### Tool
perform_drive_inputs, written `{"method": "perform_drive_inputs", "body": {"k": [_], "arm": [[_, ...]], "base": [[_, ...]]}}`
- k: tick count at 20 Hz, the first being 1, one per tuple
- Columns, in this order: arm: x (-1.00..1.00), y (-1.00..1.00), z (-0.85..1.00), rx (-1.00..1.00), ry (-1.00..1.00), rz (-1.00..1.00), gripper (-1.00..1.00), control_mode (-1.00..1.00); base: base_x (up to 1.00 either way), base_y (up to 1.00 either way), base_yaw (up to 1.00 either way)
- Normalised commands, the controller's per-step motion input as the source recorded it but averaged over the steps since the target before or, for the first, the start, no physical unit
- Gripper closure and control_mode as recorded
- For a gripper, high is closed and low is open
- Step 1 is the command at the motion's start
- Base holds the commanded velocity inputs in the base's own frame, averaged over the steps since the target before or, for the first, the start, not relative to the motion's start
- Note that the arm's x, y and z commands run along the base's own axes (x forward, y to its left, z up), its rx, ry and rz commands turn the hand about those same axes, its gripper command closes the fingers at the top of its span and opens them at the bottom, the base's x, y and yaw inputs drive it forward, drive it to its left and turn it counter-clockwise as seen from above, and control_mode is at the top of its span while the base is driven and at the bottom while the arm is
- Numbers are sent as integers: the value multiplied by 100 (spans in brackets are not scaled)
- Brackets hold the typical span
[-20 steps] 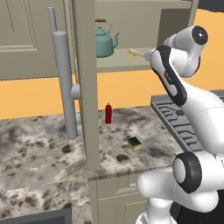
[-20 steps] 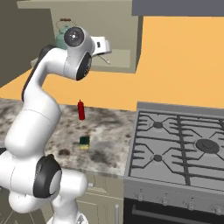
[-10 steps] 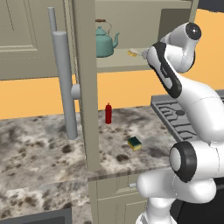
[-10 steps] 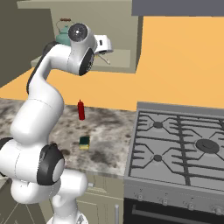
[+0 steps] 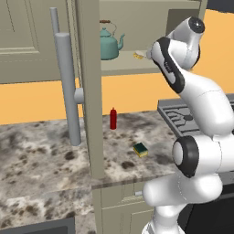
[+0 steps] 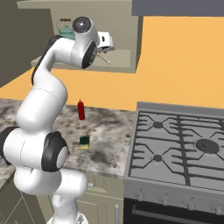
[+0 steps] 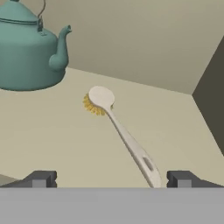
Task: Pick the sponge and dish brush from the cabinet and place them on the counter.
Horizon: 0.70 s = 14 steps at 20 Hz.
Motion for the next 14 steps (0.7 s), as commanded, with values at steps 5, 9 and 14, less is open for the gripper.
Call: {"method": "perform_drive_inputs", "body": {"k": [5, 9, 14], "arm": [[15, -5, -6, 0, 1, 0, -100, -100], [11, -4, -16, 0, 0, 0, -100, -100], [8, -1, -18, 0, 0, 0, -100, -100]], "base": [[0, 0, 0], [0, 0, 0], [0, 0, 0]]}}
